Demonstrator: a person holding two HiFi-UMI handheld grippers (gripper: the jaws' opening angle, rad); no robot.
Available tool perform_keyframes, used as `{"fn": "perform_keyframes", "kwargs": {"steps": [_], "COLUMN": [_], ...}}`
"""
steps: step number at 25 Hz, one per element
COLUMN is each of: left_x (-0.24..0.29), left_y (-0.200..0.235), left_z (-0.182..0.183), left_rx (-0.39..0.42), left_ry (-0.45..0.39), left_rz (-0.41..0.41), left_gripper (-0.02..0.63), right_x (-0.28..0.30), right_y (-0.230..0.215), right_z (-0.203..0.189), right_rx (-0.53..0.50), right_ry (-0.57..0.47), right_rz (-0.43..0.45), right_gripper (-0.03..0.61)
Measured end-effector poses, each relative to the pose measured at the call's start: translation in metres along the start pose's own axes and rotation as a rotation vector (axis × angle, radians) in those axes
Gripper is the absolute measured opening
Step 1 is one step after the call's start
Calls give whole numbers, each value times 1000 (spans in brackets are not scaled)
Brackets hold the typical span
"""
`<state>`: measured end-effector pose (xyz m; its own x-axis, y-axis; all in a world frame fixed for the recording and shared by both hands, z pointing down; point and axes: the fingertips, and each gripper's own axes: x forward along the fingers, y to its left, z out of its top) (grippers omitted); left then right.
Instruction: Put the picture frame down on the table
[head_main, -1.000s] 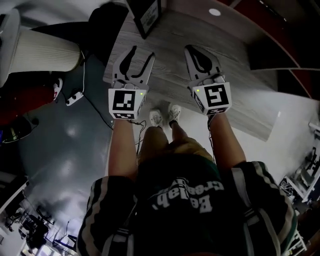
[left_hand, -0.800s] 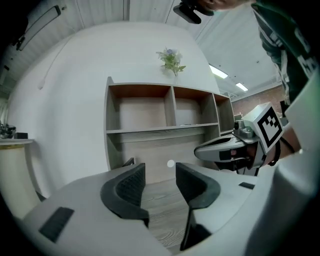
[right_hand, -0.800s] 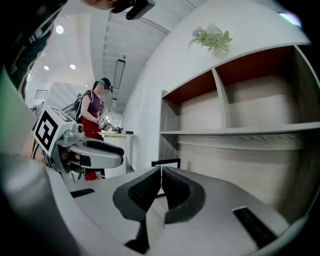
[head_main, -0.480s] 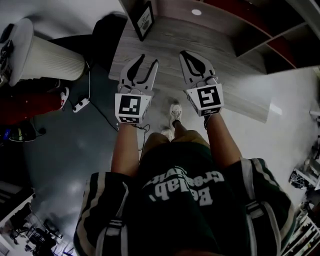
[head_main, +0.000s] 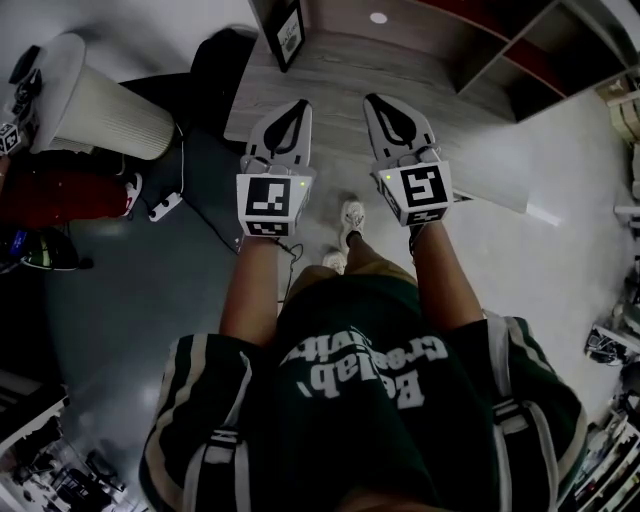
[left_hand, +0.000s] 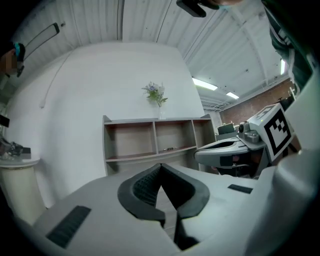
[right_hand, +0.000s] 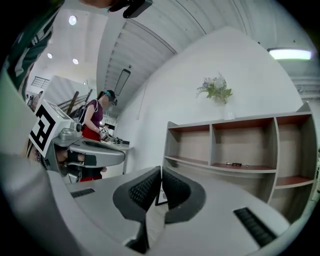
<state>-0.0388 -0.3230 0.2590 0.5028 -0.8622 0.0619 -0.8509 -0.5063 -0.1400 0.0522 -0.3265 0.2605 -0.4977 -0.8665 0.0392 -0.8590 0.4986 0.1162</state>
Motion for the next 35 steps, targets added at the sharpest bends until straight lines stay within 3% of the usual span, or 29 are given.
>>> {"fn": "perform_keyframes", "kwargs": {"steps": [7,15,35], "left_x": [-42,-56,-89], "left_y": [-14,-29,-42], "left_z": [30,50,68], "left_rx": [19,6,38], "left_ry": [-43,-62,-83], "left_rz": [24,24,43], "left_gripper": [18,18,18], "right_x": [-36,-58,-87], "right_y": [22,24,44], "right_z": [22,39,59], "right_rx": [-49,-83,-108], "right_ry": [-32,-33,-87], "right_rz": [14,41,63], "right_gripper": [35,37,35]}}
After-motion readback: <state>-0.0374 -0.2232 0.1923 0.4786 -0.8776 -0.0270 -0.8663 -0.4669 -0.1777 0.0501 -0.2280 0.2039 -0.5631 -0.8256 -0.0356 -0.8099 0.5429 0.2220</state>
